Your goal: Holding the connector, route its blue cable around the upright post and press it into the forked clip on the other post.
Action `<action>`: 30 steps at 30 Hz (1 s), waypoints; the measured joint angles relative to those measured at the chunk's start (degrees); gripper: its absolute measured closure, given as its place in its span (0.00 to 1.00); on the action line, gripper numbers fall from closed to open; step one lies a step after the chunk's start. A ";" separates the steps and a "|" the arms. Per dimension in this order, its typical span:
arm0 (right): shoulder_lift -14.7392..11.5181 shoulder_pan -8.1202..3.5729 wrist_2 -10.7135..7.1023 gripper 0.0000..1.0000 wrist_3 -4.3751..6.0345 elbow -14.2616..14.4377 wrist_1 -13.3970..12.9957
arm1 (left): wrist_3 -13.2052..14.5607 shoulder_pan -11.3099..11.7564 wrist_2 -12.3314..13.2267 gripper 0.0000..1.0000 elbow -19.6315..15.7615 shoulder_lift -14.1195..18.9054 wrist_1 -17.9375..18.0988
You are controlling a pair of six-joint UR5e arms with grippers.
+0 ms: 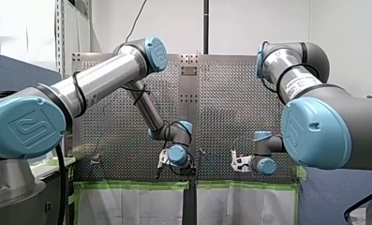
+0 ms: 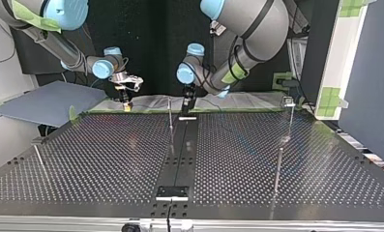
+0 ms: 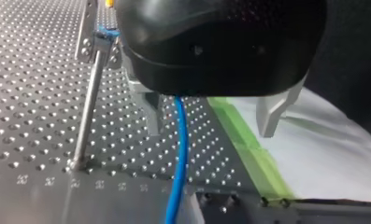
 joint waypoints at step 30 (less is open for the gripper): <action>0.01 0.06 0.02 1.00 -0.23 0.00 0.31 | -1.66 -1.98 -1.14 0.02 0.18 2.73 0.90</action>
